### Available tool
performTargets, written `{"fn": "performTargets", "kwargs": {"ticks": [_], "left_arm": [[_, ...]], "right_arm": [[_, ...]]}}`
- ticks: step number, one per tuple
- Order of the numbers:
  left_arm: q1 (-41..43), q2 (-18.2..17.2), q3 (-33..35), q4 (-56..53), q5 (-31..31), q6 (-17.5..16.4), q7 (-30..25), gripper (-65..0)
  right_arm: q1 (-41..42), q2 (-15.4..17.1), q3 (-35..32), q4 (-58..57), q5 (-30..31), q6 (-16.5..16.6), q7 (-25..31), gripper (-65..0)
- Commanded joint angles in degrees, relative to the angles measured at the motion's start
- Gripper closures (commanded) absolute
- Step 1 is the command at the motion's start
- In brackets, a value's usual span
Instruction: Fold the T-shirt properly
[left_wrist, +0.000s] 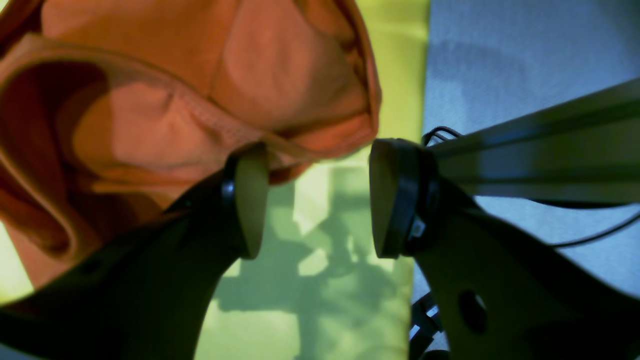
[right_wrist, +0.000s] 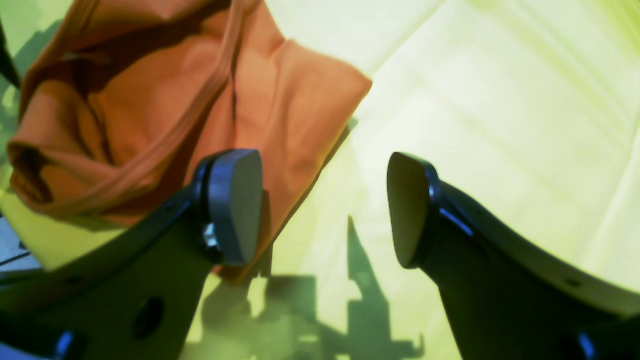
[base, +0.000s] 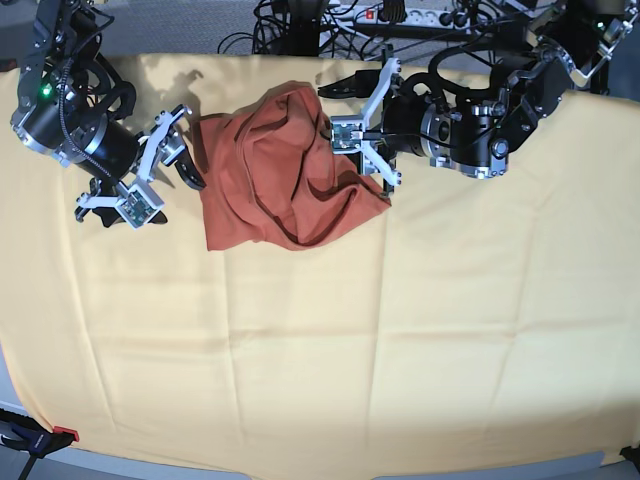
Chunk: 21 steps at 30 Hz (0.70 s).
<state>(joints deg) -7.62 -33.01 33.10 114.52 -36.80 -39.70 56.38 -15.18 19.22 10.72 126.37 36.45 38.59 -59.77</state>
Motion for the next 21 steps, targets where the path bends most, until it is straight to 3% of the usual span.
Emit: {"fn": "performTargets", "kwargs": {"ticks": [1,6,11,13,15,21], "left_arm": [[-0.8,0.2,-0.2,0.7,-0.5,-0.3,-2.0,-33.9],[-0.8,2.7,-0.2,0.5,1.7,-0.3,-2.8,-33.9],[-0.8,2.7,-0.1,-3.5,4.1,-0.3,-5.9,-33.0],[-0.9,2.7,-0.1,-6.3,5.3,-0.3,-8.4,-22.7],[-0.9,2.7,-0.1,-7.9,5.3,-0.3,-9.2,-1.6],[-1.0,2.1,-0.6,-3.4,4.1,-0.3,-5.6,0.0]], "right_arm": [[0.3,0.6,0.4,1.0,0.8,-0.2,1.3,-41.4],[0.1,0.6,0.4,1.0,0.5,-0.2,1.3,-41.4],[0.1,0.6,0.4,1.0,0.5,-0.2,1.3,-41.4],[0.1,0.6,0.4,1.0,0.6,-0.2,1.4,-41.4],[0.1,0.6,0.4,1.0,0.6,-0.2,1.8,-41.4],[0.1,0.7,0.4,1.0,0.6,-0.2,2.1,-41.4]]}}
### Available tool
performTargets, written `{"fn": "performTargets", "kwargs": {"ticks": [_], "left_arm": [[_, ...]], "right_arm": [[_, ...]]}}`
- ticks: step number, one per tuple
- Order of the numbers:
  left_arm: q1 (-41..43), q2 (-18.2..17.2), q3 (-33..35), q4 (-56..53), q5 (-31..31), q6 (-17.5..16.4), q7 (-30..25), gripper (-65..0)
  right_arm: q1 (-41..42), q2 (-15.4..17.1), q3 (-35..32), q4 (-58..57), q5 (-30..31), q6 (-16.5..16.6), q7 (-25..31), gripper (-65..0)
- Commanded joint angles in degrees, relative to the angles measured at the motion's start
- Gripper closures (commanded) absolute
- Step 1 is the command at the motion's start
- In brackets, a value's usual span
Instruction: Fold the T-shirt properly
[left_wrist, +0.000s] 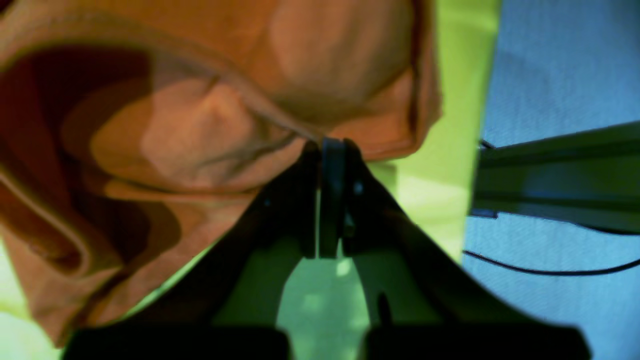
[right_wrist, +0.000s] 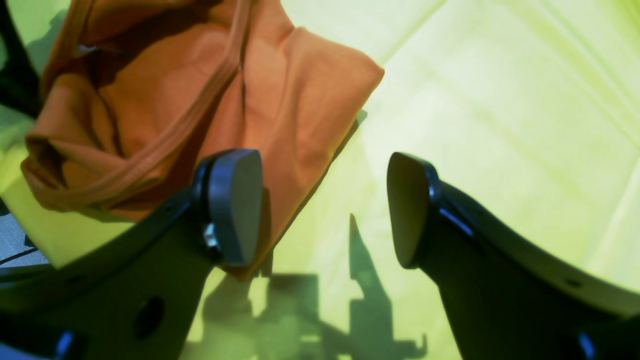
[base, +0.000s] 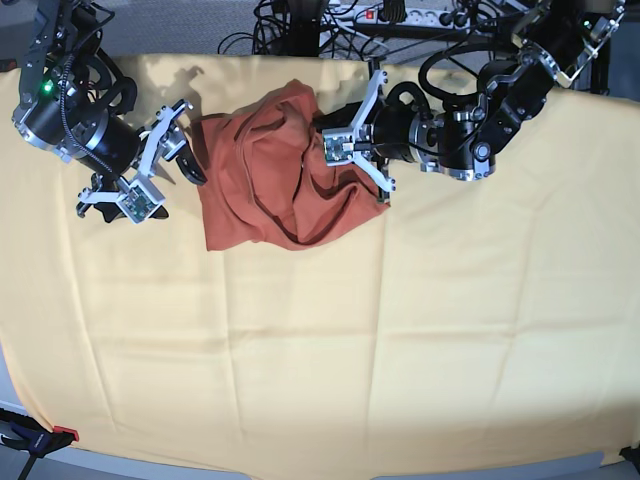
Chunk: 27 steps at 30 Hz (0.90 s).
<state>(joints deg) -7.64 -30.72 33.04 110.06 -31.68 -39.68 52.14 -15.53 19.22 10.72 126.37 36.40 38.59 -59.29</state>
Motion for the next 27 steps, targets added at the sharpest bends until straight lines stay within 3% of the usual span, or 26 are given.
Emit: {"fn": "performTargets", "kwargs": {"ticks": [1,8,13,27], "left_arm": [[-1.0,-0.6,-1.0,2.0,-1.6,-0.3,-0.6,0.0],[-1.0,-4.8,-5.6,3.0,-1.9,-0.3,-0.9,0.0],[-0.9,-7.6,-8.3,3.0,-5.4,-0.3,-0.8,0.0],[-0.6,-14.1,-8.5,3.0,-5.9,-0.3,0.9,0.0]], "right_arm": [[0.4,0.6,0.4,1.0,0.6,-0.2,1.7,-41.4],[0.1,0.6,0.4,1.0,0.8,-0.2,1.7,-41.4],[0.1,0.6,0.4,1.0,0.9,-0.2,2.1,-41.3],[0.0,0.6,0.4,1.0,0.9,-0.2,2.1,-41.3]]}}
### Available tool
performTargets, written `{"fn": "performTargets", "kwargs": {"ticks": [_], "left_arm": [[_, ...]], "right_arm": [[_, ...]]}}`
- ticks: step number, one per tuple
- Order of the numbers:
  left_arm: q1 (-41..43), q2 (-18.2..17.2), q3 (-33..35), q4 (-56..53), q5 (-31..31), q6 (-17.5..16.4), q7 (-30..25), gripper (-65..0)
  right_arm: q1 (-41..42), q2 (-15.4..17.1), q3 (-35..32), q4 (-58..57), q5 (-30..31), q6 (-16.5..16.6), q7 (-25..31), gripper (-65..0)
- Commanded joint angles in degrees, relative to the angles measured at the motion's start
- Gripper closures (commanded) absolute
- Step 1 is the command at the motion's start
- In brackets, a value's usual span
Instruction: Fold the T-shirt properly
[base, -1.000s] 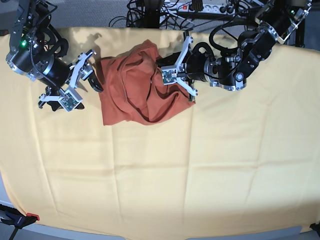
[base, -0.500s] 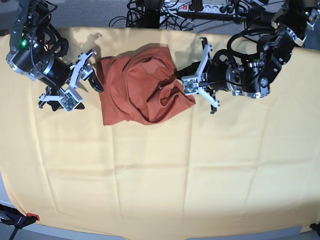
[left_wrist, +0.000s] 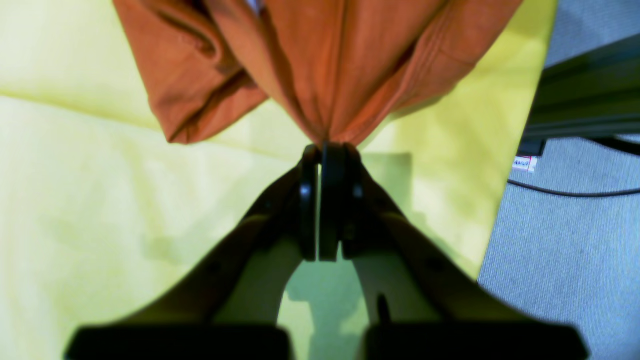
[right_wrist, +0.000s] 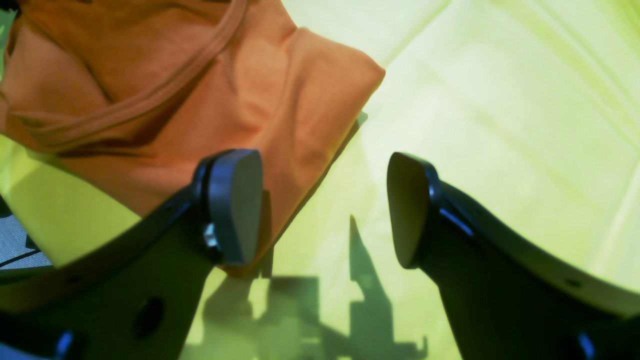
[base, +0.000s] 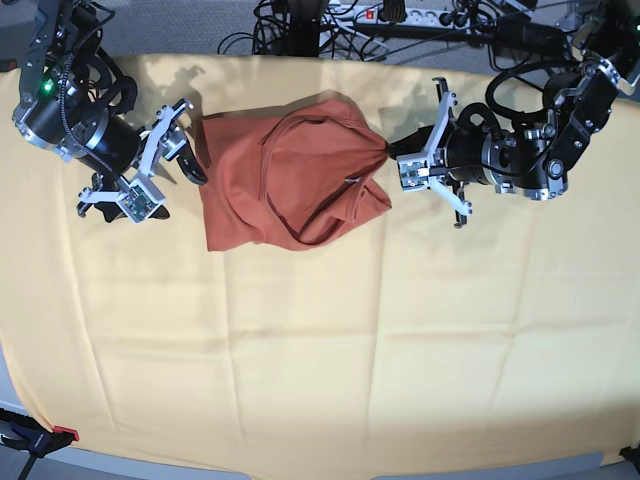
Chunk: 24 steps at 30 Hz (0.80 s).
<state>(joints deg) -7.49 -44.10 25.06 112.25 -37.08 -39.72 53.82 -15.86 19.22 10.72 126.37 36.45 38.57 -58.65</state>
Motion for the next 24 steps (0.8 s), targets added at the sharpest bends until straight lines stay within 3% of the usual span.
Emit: {"fn": "performTargets", "kwargs": {"ticks": [1,3,7,10,11,14,16,22,24], "left_arm": [[-0.7,-0.8,-0.6,0.8,-0.6,-0.3,-0.8,0.0],[-0.5,-0.8,-0.5,0.8,-1.8,-0.3,0.4,0.0],[0.9,-0.8,-0.5,0.8,-10.1,-0.3,5.9,0.0],[0.9,-0.8,-0.6,0.8,-8.9,-0.3,6.2,0.0],[0.7,-0.8,-0.7,0.8,-8.1,-0.3,6.2,-2.5],[-0.7,-0.9,-2.0,0.8,-6.9,-0.3,6.2,-27.6],[-1.3,-0.8,-3.9,0.8,-7.1,-0.3,5.7,-39.2],[-2.1,-0.8,-13.6,0.8,-7.7,-0.3,-0.3,-41.0],[-1.9,-0.8,-16.7,0.8,-6.2,3.5,-1.3,-41.0]], "right_arm": [[0.3,0.6,0.4,1.0,0.8,-0.2,1.5,-41.3],[0.3,0.6,0.4,1.0,0.8,-0.2,1.5,-41.3],[0.3,0.6,0.4,1.0,1.0,-0.2,1.5,-41.3],[0.3,0.6,0.4,1.0,1.0,-0.2,1.5,-41.3],[0.3,0.6,0.4,1.0,1.0,-0.2,1.5,-41.3],[0.3,0.6,0.4,1.0,1.0,-0.2,1.5,-41.3],[0.3,0.6,0.4,1.0,1.0,-0.2,1.5,-41.3],[0.3,0.6,0.4,1.0,1.0,-0.7,1.5,-41.3],[0.3,0.6,0.4,1.0,1.0,-0.8,1.5,-41.3]]}}
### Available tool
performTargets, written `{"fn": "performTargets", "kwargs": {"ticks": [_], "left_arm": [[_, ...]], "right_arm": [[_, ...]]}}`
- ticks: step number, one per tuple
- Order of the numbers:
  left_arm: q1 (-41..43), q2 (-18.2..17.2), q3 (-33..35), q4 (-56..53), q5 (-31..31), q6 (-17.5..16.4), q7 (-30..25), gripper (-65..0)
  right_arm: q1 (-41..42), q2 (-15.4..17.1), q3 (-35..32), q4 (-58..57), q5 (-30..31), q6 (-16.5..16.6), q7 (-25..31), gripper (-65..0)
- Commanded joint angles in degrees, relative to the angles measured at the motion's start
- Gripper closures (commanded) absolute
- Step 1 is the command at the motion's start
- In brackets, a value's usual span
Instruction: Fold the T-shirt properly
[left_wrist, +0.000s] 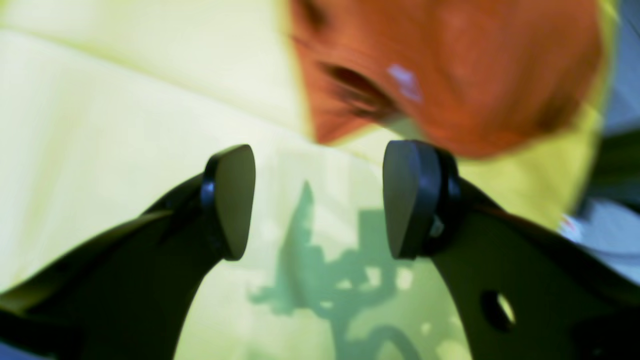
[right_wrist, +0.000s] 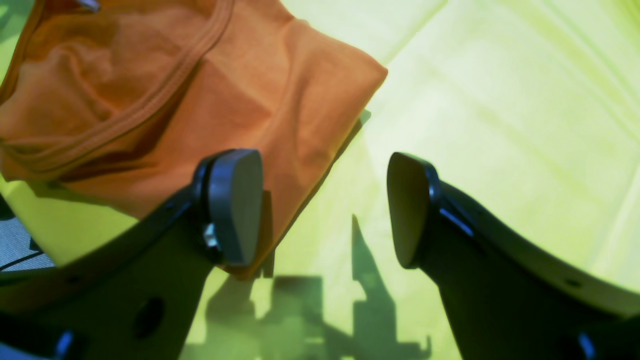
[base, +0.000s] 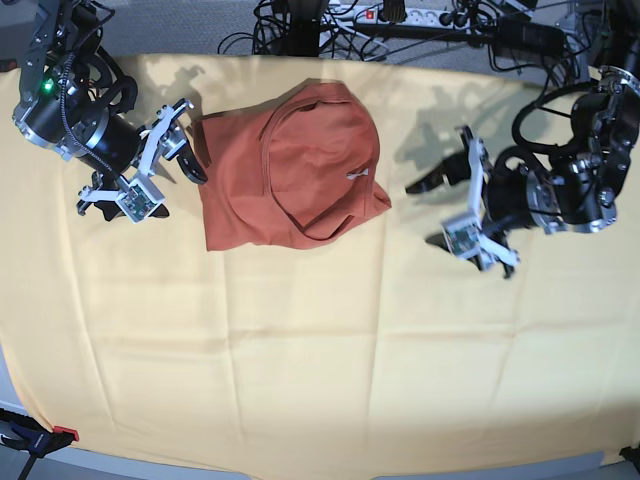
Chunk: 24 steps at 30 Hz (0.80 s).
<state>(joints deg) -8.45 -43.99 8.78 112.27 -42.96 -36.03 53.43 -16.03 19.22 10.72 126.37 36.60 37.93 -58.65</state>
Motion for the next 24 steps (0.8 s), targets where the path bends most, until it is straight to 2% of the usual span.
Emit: {"fn": "performTargets", "kwargs": {"ticks": [1,5,9,19,21,24], "left_arm": [[-0.9,-0.9,-1.3,0.7,0.5,-0.2,-0.9,-41.0],[-0.2,-0.9,-0.8,-0.4,2.4,-4.0,-0.7,-41.0],[0.3,-0.9,1.2,-2.9,4.1,-4.0,-1.9,-41.0],[-1.4,-0.4,16.0,-8.3,26.6,-4.0,-21.6,-40.9],[-2.4,0.3,18.2,-8.5,29.3,-4.0,-23.1,-40.9],[-3.8,1.9,19.9,-8.5,30.1,-4.0,-23.1,-40.9]], "right_arm": [[0.5,0.6,0.4,1.0,0.9,-0.3,1.5,-41.4],[0.5,0.6,0.4,1.0,1.0,-0.5,2.1,-41.3],[0.5,0.6,0.4,1.0,1.0,-0.5,2.1,-41.3],[0.4,0.6,0.3,1.0,1.0,-0.5,2.1,-41.3],[0.4,0.6,0.3,1.0,1.0,-0.8,2.1,-41.3],[0.4,0.6,0.3,1.0,1.0,-0.9,2.1,-41.3]]}}
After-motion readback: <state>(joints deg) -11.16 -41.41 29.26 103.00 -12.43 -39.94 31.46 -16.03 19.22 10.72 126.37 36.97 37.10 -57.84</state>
